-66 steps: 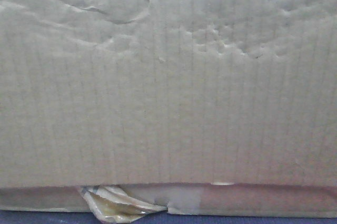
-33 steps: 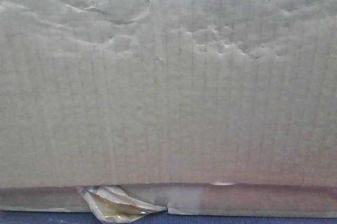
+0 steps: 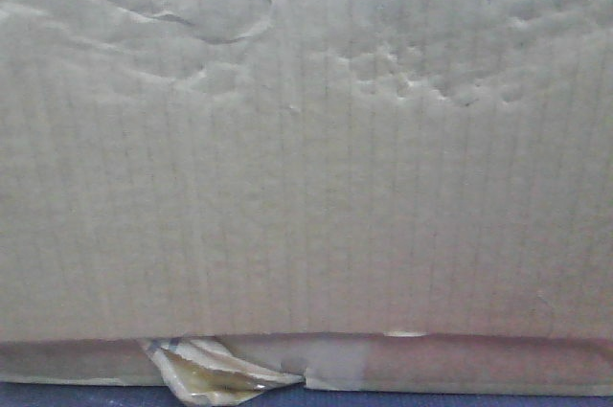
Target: Stack two boxes on right shelf middle
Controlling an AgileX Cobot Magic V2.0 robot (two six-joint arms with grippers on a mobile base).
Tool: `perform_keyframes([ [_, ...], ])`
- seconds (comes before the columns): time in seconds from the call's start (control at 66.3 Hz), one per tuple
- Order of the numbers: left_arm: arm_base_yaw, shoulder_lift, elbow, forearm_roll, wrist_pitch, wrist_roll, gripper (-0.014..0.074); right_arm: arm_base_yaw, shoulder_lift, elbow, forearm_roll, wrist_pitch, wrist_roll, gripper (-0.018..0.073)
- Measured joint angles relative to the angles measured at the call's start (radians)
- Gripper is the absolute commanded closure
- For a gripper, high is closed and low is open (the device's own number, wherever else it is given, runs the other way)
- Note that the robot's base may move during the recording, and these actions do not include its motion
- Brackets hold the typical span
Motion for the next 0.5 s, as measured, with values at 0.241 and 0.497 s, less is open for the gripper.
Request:
perform_keyframes([
  [0.241, 0.018, -0.078, -0.024, 0.064, 0.015, 0.064, 0.0267, 0.0, -0.002, -0.261, -0.004, 0.332, 0.0, 0.0728],
  [0.497, 0.113, -0.08, 0.079, 0.054, 0.017, 0.097, 0.0267, 0.0, -0.003, -0.411, -0.004, 0.568, 0.0, 0.0728],
])
